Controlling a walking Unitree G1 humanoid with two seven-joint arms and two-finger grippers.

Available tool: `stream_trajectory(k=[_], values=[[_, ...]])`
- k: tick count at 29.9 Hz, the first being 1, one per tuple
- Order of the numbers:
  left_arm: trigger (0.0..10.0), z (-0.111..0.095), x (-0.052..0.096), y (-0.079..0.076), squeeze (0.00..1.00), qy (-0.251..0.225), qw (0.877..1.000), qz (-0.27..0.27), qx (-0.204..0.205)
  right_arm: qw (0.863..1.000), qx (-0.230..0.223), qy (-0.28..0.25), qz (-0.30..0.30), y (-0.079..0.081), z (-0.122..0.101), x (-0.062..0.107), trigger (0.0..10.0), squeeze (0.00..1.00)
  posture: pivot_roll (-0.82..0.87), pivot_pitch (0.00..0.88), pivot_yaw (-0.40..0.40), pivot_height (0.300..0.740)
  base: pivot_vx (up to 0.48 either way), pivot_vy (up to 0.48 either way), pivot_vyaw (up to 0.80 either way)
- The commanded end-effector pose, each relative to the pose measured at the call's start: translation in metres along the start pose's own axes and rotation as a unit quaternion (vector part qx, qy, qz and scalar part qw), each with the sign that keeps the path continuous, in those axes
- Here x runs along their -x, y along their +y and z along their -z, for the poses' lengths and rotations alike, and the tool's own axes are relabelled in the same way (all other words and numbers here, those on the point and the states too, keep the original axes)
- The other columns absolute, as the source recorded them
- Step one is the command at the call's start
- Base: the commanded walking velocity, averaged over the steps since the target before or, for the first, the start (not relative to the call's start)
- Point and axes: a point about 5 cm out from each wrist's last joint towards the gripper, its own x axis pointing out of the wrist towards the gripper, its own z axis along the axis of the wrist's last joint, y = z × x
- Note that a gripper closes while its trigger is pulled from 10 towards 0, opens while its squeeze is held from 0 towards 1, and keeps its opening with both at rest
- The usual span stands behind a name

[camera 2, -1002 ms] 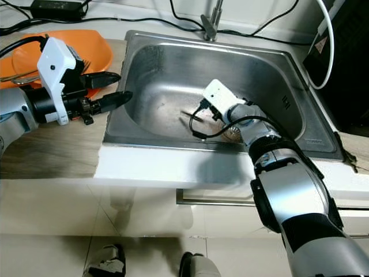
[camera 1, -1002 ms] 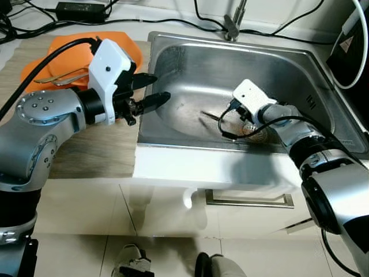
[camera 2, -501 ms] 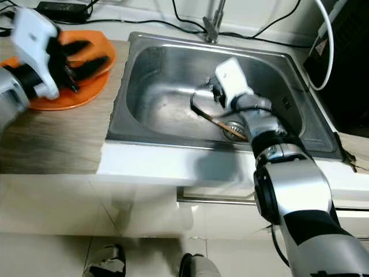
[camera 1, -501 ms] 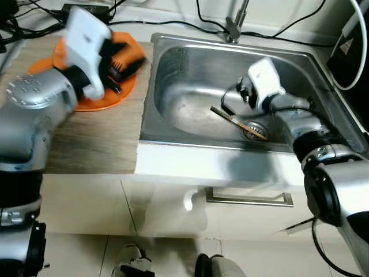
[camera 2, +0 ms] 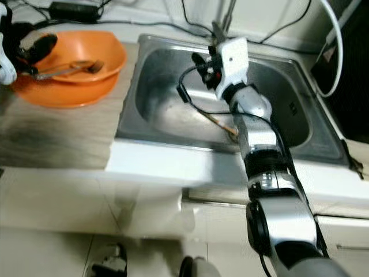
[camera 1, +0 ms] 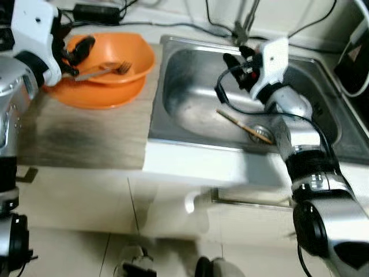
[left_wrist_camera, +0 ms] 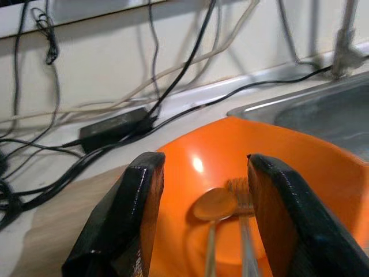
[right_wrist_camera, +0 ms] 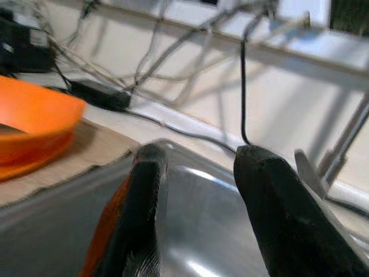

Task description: Kitchen organization

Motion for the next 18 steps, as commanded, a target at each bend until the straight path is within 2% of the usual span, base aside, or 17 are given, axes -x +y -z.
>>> stream_trajectory(k=[1, 2, 3, 4, 5, 9, 10, 13, 14, 15, 17, 18], values=[[10.0, -0.012, -0.001, 0.0, 0.0, -0.017, 1.0, 0.019, -0.001, 1.0, -0.002, -0.007, 0.005, -0.003, -0.007, 0.004, 10.0, 0.0, 0.16, 0.092, -0.073, 0.74, 0.0, 0.0, 0.0], [10.0, -0.012, -0.001, 0.0, 0.0, -0.017, 1.0, 0.019, -0.001, 1.0, -0.002, -0.007, 0.005, -0.003, -0.007, 0.004, 10.0, 0.0, 0.16, 0.092, -0.073, 0.74, 0.0, 0.0, 0.0], [10.0, -0.015, 0.001, 0.002, 0.68, -0.013, 0.998, 0.054, -0.007, 1.0, -0.007, 0.006, 0.001, 0.001, -0.001, 0.015, 10.0, 0.0, 0.16, 0.095, -0.066, 0.74, 0.0, 0.0, 0.0], [10.0, -0.016, 0.002, 0.003, 0.68, -0.011, 0.997, 0.07, -0.012, 1.0, -0.006, 0.012, 0.0, 0.003, 0.002, 0.019, 10.0, 0.0, 0.16, 0.095, -0.066, 0.74, 0.0, 0.0, 0.0], [10.0, -0.015, 0.003, 0.005, 1.0, -0.003, 0.997, 0.081, -0.01, 1.0, -0.008, 0.019, -0.001, 0.005, 0.004, 0.023, 10.0, 0.0, 0.16, 0.097, -0.063, 0.74, 0.0, 0.0, 0.0], [10.0, -0.017, 0.003, 0.012, 1.0, 0.004, 0.997, 0.072, 0.001, 1.0, -0.013, 0.029, 0.002, 0.01, -0.002, 0.034, 10.0, 0.0, 0.15, 0.096, -0.059, 0.74, 0.0, 0.0, 0.0], [10.0, -0.018, 0.001, 0.012, 1.0, -0.011, 0.998, 0.053, 0.016, 0.999, -0.018, 0.028, 0.011, 0.01, -0.004, 0.035, 10.0, 0.0, 0.15, 0.096, -0.059, 0.74, 0.0, 0.0, 0.0], [10.0, -0.019, -0.001, 0.01, 1.0, -0.026, 0.999, 0.045, 0.018, 0.999, -0.018, 0.029, 0.019, 0.01, -0.005, 0.037, 10.0, 0.0, 0.14, 0.092, -0.06, 0.74, 0.0, 0.0, 0.0], [10.0, -0.018, -0.003, 0.005, 0.16, -0.036, 0.999, 0.034, 0.013, 0.999, -0.016, 0.029, 0.033, 0.009, -0.006, 0.038, 10.0, 0.0, 0.14, 0.091, -0.062, 0.74, 0.0, 0.0, 0.0], [10.0, -0.016, -0.005, 0.0, 0.0, -0.04, 0.999, 0.023, 0.012, 0.998, -0.014, 0.029, 0.05, 0.008, -0.008, 0.04, 10.0, 0.0, 0.13, 0.093, -0.063, 0.74, 0.0, 0.0, 0.0], [10.0, -0.016, -0.005, 0.0, 0.0, -0.04, 0.999, 0.023, 0.012, 0.998, -0.014, 0.029, 0.05, 0.008, -0.008, 0.04, 10.0, 0.0, 0.13, 0.093, -0.063, 0.74, 0.0, 0.0, 0.0], [10.0, -0.014, -0.006, -0.005, 0.0, -0.047, 0.999, 0.012, 0.018, 0.997, -0.018, 0.027, 0.067, 0.008, -0.011, 0.042, 10.0, 0.0, 0.13, 0.092, -0.066, 0.74, 0.0, 0.0, 0.0]])
